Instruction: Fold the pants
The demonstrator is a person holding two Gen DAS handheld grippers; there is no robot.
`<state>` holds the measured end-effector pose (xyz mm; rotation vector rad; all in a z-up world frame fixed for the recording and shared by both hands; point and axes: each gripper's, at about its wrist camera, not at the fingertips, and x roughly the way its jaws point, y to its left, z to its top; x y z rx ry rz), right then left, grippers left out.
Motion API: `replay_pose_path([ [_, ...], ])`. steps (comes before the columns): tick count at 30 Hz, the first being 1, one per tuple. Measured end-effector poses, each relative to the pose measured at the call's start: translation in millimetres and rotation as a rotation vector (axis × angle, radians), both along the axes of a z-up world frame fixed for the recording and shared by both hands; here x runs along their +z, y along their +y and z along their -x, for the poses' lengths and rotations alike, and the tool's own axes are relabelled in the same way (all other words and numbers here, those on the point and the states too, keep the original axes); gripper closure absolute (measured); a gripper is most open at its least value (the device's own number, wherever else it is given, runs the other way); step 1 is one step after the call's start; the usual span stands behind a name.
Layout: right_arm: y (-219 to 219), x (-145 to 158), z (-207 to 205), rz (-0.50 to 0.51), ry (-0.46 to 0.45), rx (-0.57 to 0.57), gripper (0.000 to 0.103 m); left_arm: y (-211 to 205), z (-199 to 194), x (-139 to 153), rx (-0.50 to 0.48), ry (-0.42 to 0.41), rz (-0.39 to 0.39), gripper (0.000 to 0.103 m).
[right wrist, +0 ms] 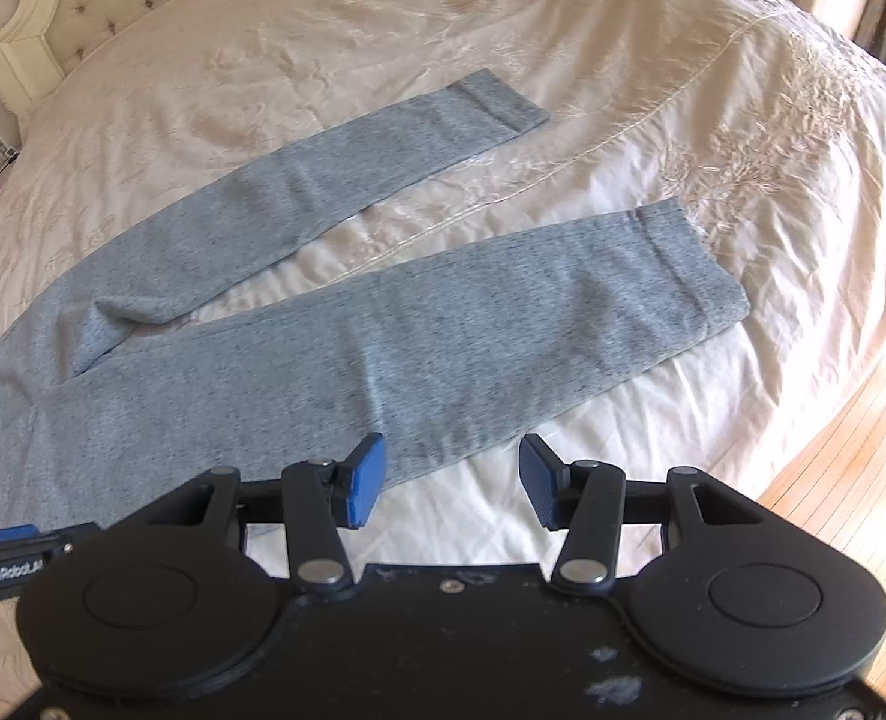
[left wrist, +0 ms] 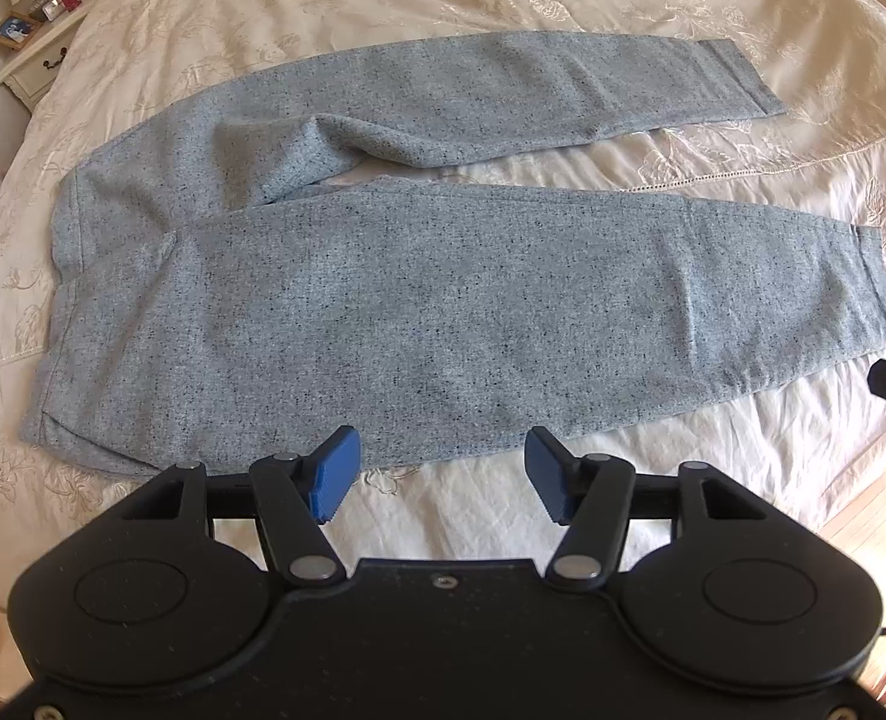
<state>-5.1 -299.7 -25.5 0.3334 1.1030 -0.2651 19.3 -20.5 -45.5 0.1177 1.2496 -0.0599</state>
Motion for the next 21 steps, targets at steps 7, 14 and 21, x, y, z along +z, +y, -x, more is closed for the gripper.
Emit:
replay_pose_path([
  [7,-92,-18,-39,0.042,0.034,-0.030,0.051,-40,-17,-8,0.046,-0.004,-0.002,0.040],
  [14,-180,-54,-94,0.046,0.057,0.052,0.051,-83,-33,-16,0.113,-0.004,-0.011,0.040],
  [21,-237,-97,-147,0.050,0.089,0.170,0.051,-106,-37,-19,0.239,0.038,-0.013,0.040],
])
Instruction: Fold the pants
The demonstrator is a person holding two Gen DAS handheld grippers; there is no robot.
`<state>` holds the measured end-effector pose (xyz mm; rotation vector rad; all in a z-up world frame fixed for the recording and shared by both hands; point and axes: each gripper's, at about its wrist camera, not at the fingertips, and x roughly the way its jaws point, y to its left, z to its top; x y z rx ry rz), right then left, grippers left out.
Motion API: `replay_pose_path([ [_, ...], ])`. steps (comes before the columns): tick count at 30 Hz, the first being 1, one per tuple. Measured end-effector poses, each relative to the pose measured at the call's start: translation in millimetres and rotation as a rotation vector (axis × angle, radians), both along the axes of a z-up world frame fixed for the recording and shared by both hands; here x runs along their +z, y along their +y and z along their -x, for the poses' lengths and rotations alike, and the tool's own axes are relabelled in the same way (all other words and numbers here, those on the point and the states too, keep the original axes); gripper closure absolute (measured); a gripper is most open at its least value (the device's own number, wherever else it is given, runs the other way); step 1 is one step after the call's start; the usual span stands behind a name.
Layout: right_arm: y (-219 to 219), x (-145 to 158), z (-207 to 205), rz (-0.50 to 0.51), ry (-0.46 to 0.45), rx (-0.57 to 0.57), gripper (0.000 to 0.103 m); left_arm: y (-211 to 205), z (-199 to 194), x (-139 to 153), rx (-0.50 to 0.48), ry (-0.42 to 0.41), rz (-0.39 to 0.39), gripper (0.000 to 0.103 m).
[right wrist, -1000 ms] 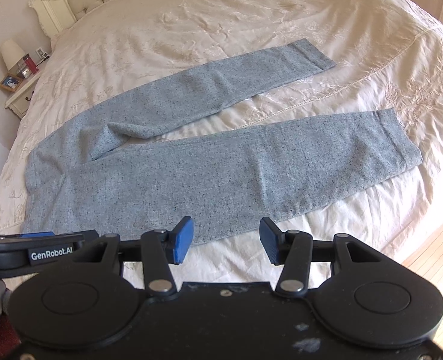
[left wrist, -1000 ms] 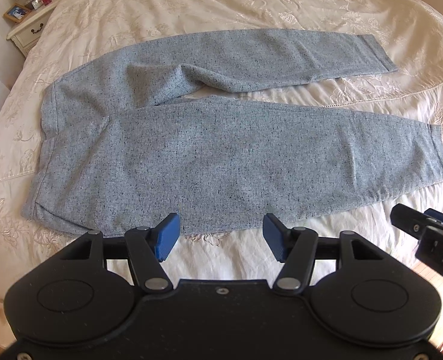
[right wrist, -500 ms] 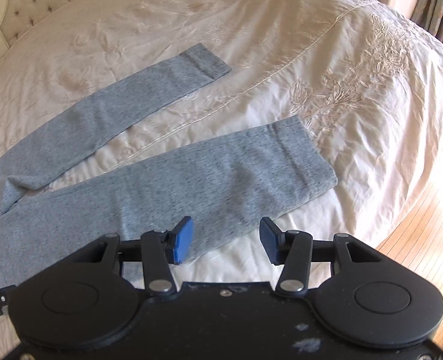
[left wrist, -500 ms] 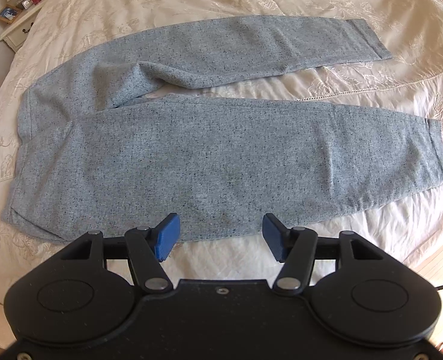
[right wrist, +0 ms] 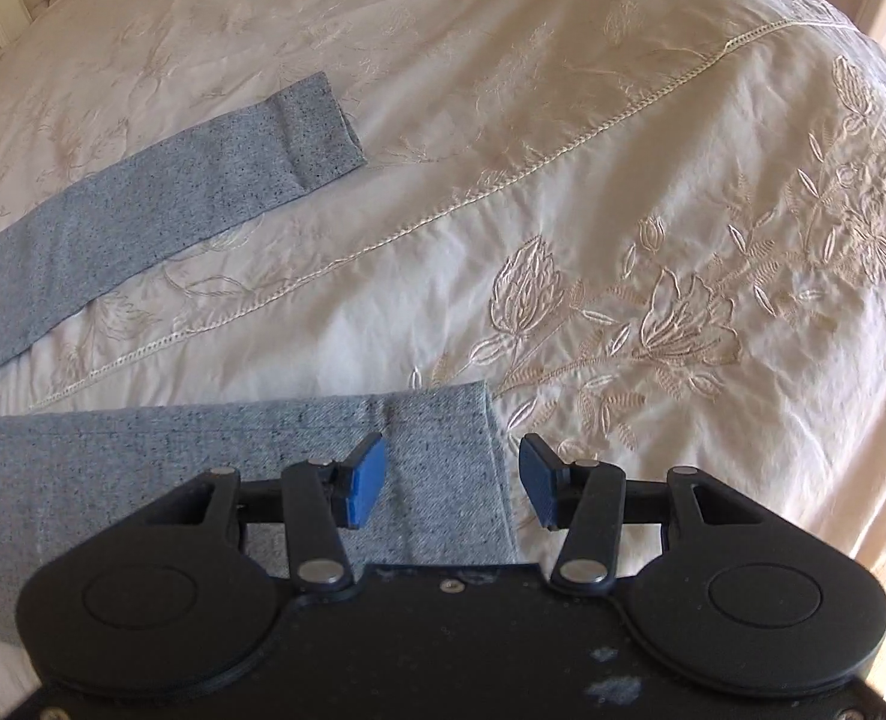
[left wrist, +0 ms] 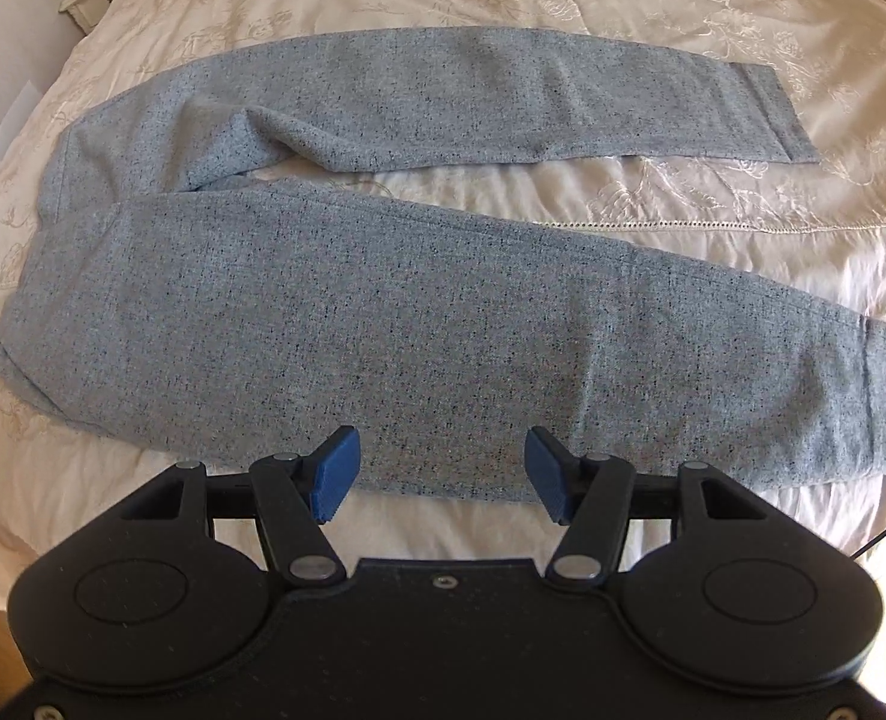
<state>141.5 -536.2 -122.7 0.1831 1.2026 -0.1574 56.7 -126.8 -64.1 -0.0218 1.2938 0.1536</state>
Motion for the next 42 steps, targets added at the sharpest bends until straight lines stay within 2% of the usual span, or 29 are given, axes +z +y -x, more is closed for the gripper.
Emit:
replay_pose_path([
  [3,-14,-22,-17,-0.034,0.033,0.050,0.051,-4,-2,-4,0.047,0.028,-0.004,0.040],
  [9,-24,-46,-28,-0.190,0.066,0.110,0.050,-6,-5,-11,0.118,0.047,-0.041,0.040],
  [11,-22,-50,-26,-0.195,0.070,0.136,0.055,-6,-4,-10,0.129,0.047,-0.054,0.040],
  [13,-21,-50,-24,-0.200,0.055,0.165,0.090,-7,-4,-10,0.132,0.047,-0.057,0.040],
  [14,-21,-49,-25,-0.211,0.061,0.173,0.101,-8,-4,-10,0.131,0.046,-0.057,0.040],
  [19,-19,-28,-28,-0.156,0.002,0.200,0.102,-10,-6,-11,0.127,0.051,-0.058,0.040],
  [22,-22,-28,-43,-0.130,-0.011,0.192,0.103,-12,-7,-11,0.122,0.047,-0.057,0.040],
  [25,-20,-38,-60,-0.115,0.014,0.186,0.102,-15,-8,-11,0.114,0.044,-0.058,0.040],
  [28,-20,-40,-64,-0.132,0.047,0.166,0.096,-17,-9,-9,0.105,0.043,-0.053,0.040],
  [30,-29,-31,-55,-0.187,0.027,0.119,0.072,-17,-8,-9,0.102,0.037,-0.049,0.040],
  [31,-34,-25,-47,-0.203,0.018,0.102,0.070,-16,-8,-10,0.101,0.037,-0.047,0.040],
  [36,-45,-21,-7,-0.228,0.085,0.059,0.068,-21,-14,-24,0.050,0.046,-0.038,0.040],
  [42,-47,-45,36,-0.219,0.188,-0.018,0.065,-36,-26,-62,-0.065,0.053,-0.062,0.040],
])
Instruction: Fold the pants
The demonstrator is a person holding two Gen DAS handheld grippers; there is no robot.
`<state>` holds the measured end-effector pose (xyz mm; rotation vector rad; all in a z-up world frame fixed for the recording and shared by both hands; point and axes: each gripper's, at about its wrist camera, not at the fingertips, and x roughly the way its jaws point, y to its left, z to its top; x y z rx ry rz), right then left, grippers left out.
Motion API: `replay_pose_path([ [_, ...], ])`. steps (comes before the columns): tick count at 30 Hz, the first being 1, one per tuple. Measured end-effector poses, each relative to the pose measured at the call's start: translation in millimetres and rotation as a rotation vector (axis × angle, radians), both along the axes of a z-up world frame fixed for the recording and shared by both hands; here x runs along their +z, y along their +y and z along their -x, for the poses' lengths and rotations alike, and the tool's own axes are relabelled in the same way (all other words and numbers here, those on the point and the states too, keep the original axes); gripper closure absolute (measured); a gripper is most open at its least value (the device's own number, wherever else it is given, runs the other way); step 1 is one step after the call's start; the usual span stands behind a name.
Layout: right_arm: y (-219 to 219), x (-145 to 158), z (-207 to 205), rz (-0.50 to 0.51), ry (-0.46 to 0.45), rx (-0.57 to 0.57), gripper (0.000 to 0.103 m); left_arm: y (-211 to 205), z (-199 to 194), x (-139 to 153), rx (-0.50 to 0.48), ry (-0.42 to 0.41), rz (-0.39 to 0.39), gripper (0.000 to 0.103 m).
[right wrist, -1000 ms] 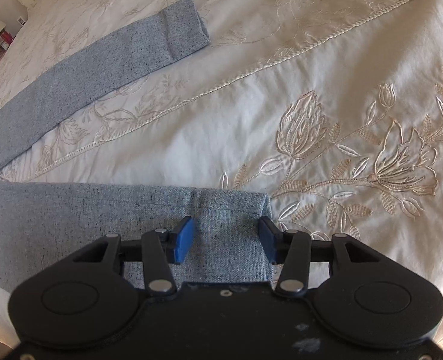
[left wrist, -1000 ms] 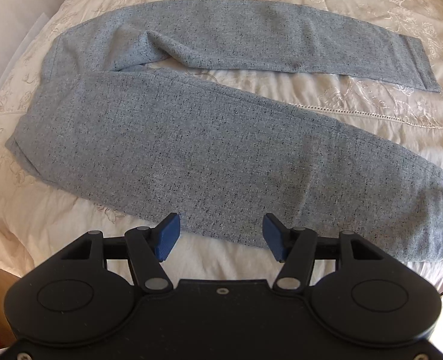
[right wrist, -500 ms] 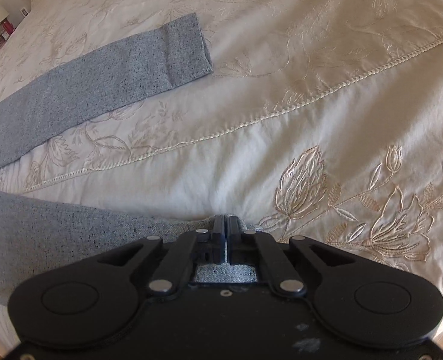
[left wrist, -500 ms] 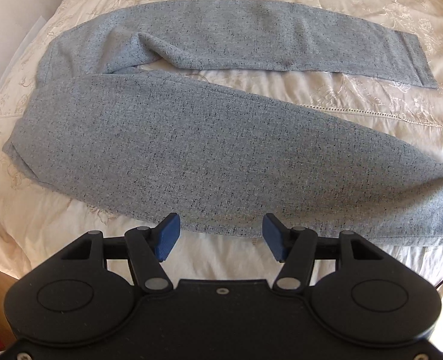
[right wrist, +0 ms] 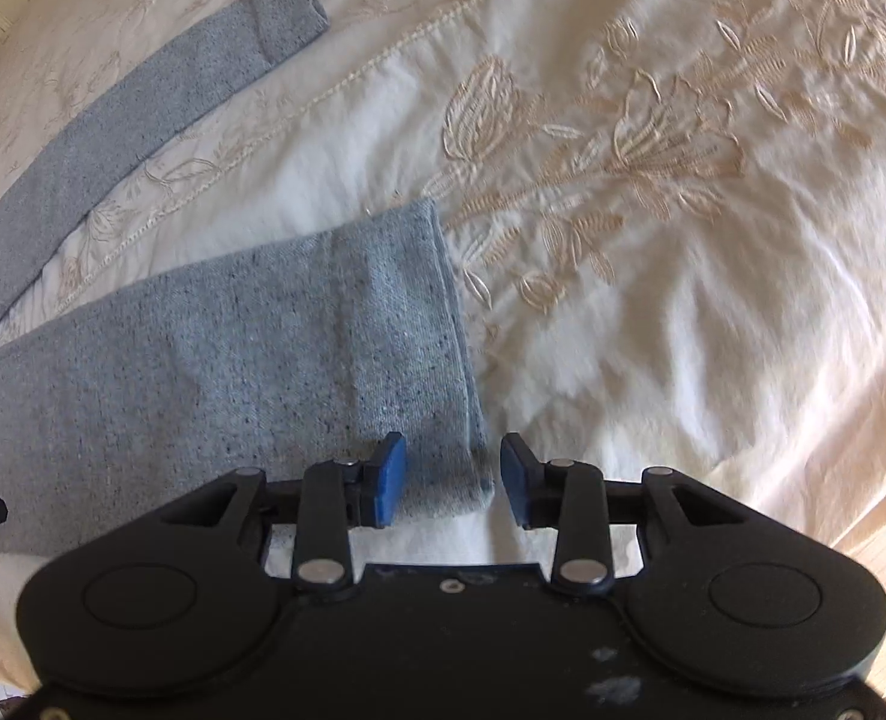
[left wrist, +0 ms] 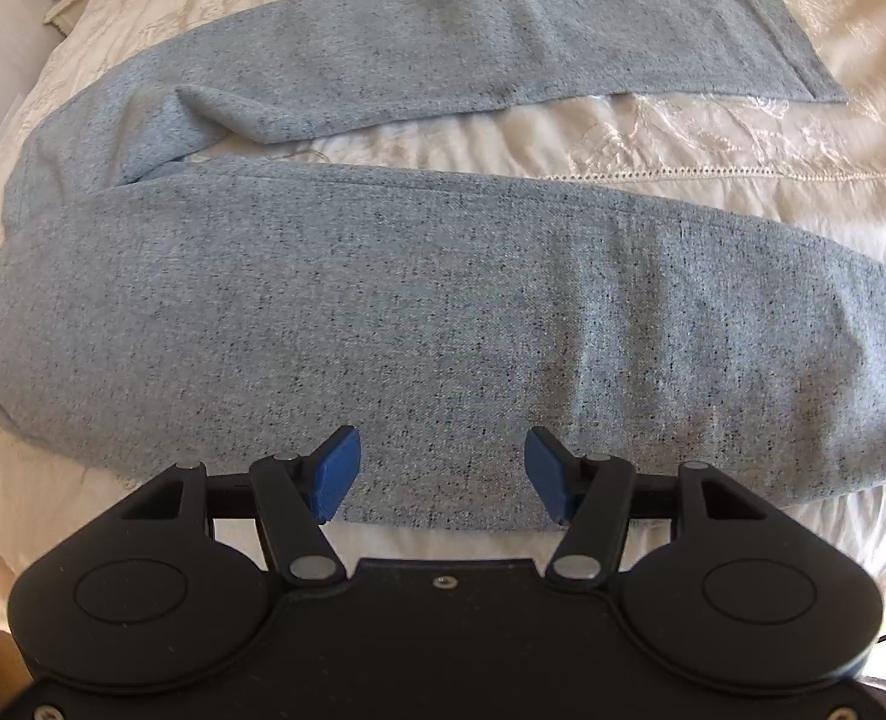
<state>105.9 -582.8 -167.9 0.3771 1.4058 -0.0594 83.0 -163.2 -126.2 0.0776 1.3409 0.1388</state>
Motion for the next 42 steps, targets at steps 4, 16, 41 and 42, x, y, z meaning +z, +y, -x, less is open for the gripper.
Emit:
replay_pose_path([
  [4,0,-16,8,-0.049,0.039,-0.079,0.061,-7,-9,-38,-0.029,0.121,0.030,0.041],
  [16,32,-11,-6,0.134,0.041,-0.052,0.084,18,-6,-13,-0.009,0.044,0.020,0.042],
  [41,259,105,-137,0.139,-0.190,-0.119,0.069,285,-139,56,0.108,-0.161,-0.015,0.043],
  [42,263,101,-153,0.116,-0.185,-0.108,0.069,290,-146,54,0.120,-0.159,-0.013,0.043],
])
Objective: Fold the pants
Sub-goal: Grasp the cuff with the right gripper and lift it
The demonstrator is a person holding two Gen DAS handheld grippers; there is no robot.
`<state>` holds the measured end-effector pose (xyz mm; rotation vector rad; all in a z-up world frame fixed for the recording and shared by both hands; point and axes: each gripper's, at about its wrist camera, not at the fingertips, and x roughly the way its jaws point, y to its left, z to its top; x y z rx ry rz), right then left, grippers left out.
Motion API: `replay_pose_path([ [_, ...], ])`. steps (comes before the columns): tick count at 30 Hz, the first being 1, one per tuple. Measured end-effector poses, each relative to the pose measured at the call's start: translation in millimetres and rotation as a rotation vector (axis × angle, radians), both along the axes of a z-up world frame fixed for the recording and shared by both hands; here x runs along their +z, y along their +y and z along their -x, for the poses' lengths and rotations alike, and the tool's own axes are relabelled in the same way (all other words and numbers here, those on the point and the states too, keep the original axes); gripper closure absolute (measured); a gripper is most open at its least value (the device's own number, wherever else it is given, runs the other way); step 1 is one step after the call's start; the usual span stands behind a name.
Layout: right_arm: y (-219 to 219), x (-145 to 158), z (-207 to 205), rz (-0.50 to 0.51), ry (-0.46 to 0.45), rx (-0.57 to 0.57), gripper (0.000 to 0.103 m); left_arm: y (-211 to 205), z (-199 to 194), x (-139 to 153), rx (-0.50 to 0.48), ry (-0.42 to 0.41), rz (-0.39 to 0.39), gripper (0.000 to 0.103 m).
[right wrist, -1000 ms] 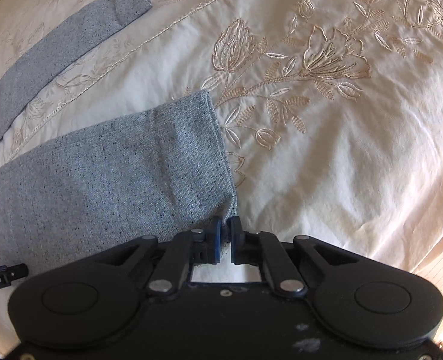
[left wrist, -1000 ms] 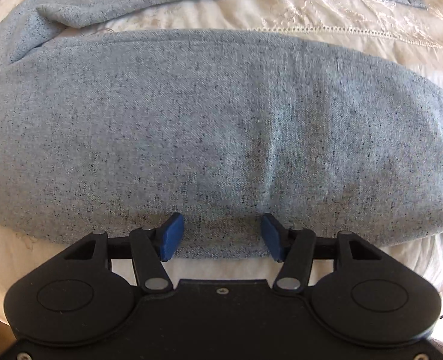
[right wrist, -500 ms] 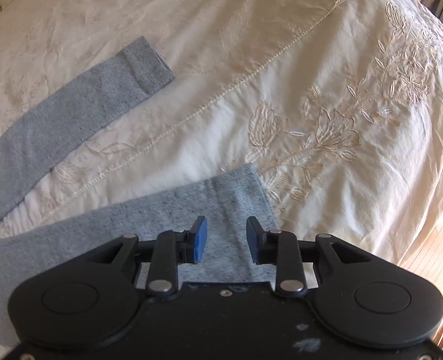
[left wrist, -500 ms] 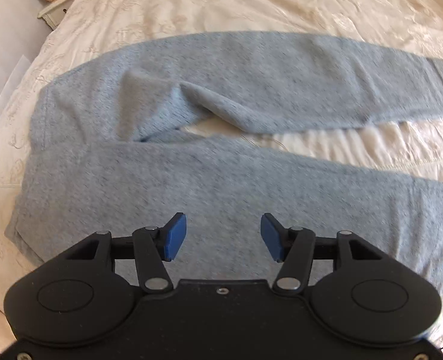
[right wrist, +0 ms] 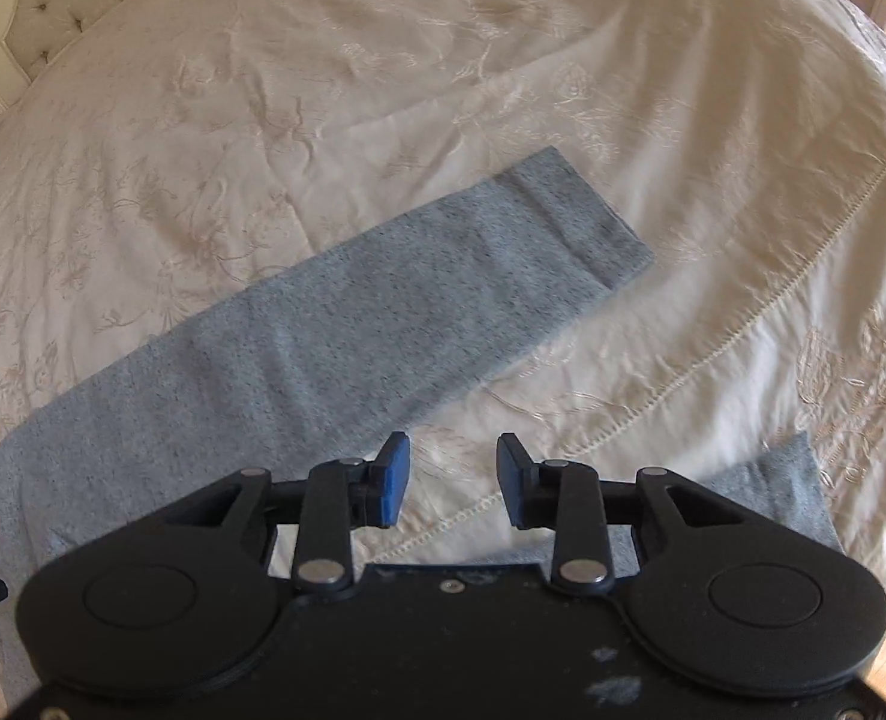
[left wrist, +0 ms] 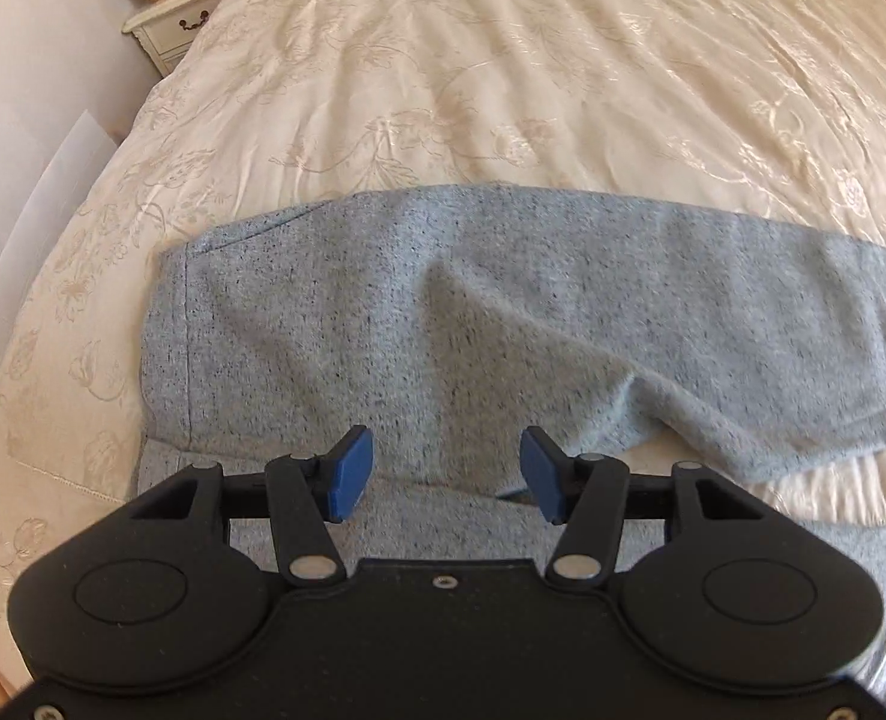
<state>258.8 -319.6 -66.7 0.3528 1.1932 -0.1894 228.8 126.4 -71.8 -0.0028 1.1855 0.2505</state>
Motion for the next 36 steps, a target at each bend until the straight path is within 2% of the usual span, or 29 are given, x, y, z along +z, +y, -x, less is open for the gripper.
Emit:
replay_pose_path([
  [7,16,-26,-99,0.013,0.035,0.065,0.069,20,-51,-4,0.069,0.029,0.006,0.044],
  [12,5,-60,-171,0.006,0.088,-0.025,0.069,35,-103,-1,0.126,0.067,0.091,0.046],
  [15,-2,-79,-209,0.013,0.123,-0.084,0.069,42,-128,6,0.155,0.050,0.090,0.046],
  [20,-7,-111,-246,0.053,0.174,-0.155,0.068,46,-147,4,0.171,0.041,0.071,0.046],
  [23,-9,-131,-247,0.071,0.269,-0.190,0.069,45,-152,-6,0.159,0.066,0.069,0.046],
  [24,-9,-136,-244,0.069,0.296,-0.197,0.073,44,-156,-9,0.155,0.075,0.066,0.046],
  [26,-11,-137,-230,0.053,0.280,-0.197,0.101,42,-159,-13,0.152,0.085,0.066,0.046],
  [32,-20,-107,-180,0.014,0.200,-0.160,0.101,44,-174,-21,0.141,0.085,0.078,0.046],
  [36,-20,-93,-147,-0.002,0.182,-0.133,0.101,54,-186,-28,0.183,0.101,0.103,0.046],
])
